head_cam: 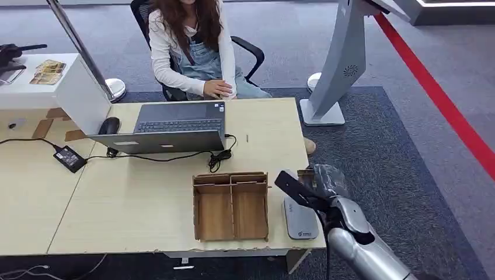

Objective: Pass the card to the sensor for recognition and then transmit it.

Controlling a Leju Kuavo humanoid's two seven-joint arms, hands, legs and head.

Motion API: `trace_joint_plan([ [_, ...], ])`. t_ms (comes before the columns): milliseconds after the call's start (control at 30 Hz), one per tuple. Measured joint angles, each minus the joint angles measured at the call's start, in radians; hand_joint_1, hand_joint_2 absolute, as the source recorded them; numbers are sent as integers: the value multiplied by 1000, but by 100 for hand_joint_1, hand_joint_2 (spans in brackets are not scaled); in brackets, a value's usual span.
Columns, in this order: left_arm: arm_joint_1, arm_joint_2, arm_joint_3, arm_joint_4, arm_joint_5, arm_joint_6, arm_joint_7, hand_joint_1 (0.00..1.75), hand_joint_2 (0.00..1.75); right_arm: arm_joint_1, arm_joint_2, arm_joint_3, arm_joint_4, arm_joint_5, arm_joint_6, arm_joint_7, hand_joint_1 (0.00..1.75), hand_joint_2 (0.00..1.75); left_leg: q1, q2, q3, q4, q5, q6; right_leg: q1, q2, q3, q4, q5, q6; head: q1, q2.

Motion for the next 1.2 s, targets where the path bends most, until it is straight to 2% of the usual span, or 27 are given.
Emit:
trace_joint_plan([
  [500, 1, 0, 1, 0, 3, 2, 2, 0, 0, -12, 0, 29, 16, -2, -8, -1, 175, 175, 0, 0, 0, 0, 0, 0, 0, 0, 0, 0, 0, 0, 0, 0],
  [733, 1, 0, 2, 0, 3, 2, 3, 0, 0, -28, -3, 50, 26, -27, 51, 11, 175, 175, 0, 0, 0, 0, 0, 0, 0, 0, 0, 0, 0, 0, 0, 0],
  [833, 1, 0, 2, 0, 0, 2, 4, 0, 0, -44, -5, 57, 26, -27, 46, 13, 175, 175, 0, 0, 0, 0, 0, 0, 0, 0, 0, 0, 0, 0, 0, 0],
  [1000, 1, 1, 2, 0, -2, 2, -1, 0, 0, -113, -10, 60, 14, 0, -22, -1, 175, 175, 0, 0, 0, 0, 1, 0, 0, 0, 0, 0, 1, 1, 0, 0],
  [1200, 0, 4, 1, 0, -18, 2, -24, 0, 0, -270, 5, 52, -2, -33, -120, -95, 175, 175, 0, 1, -1, 0, 2, 0, 0, 0, 0, 0, 2, 1, 0, 0],
])
